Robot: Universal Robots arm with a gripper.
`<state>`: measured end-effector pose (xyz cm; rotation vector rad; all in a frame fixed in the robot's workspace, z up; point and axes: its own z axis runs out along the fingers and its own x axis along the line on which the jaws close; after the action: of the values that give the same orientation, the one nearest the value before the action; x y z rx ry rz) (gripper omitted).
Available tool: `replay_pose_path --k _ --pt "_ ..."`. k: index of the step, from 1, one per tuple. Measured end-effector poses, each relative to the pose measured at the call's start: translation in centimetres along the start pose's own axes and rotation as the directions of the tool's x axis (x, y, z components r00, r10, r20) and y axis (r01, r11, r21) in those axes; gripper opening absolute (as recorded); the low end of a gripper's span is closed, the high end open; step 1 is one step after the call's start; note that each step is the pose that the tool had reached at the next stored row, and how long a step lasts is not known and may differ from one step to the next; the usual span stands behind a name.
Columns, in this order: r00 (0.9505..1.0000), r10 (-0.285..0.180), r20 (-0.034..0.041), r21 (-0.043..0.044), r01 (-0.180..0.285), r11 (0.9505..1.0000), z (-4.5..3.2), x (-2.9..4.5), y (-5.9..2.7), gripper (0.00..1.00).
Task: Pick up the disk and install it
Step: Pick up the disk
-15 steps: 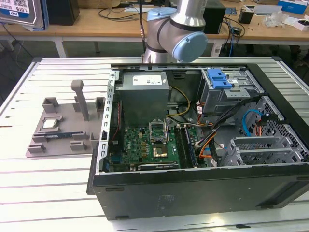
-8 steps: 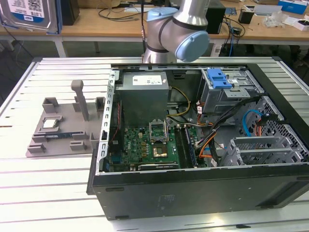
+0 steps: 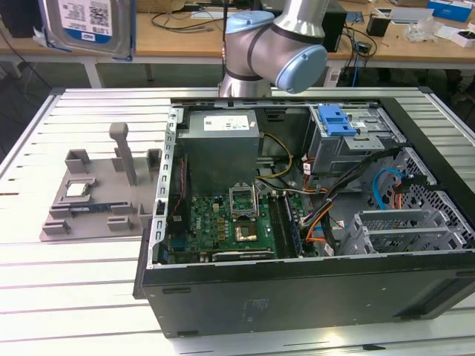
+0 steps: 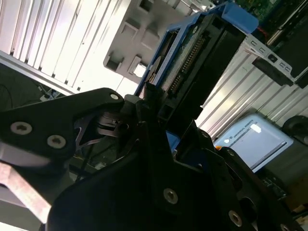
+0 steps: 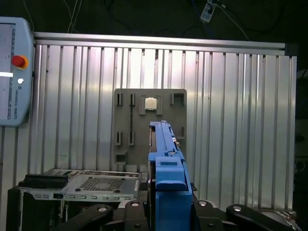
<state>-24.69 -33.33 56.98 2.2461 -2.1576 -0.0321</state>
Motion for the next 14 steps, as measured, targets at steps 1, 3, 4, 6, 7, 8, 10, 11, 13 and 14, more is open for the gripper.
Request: replay_pose_path --k 1,3,4,6,7,8,10,11,13,14 --pt "1.0 0.0 0.0 -0.0001 0.0 1.0 0.09 0.27 -1.11 0.37" --pt "1.0 0.0 -0.0001 -0.0002 0.0 1.0 0.2 0.49 -2.16 0.37" --pt "1.0 0.0 0.0001 0.0 0.0 1.0 0.28 0.61 -2.83 0.37" --pt "1.0 0.0 -0.0001 -0.0002 0.0 1.0 0.4 0.77 -3.77 0.37" --pt "1.0 0.0 -0.0001 -0.0002 0.0 1.0 0.53 0.89 -4.43 0.37" --pt "1.0 0.0 0.0 -0.0002 0.0 1.0 0.65 0.97 -4.76 0.37" --pt "1.0 0.0 0.0001 0.0001 0.0 1.0 0.96 1.35 -5.19 0.37" --pt "1.0 0.0 -0.0001 -0.0003 0.0 1.0 1.03 1.55 -5.25 0.37" --pt "1.0 0.0 0.0 -0.0002 0.0 1.0 1.24 2.06 -5.36 0.37" --pt "1.0 0.0 0.0002 -0.0002 0.0 1.0 1.32 2.3 -5.43 0.37"
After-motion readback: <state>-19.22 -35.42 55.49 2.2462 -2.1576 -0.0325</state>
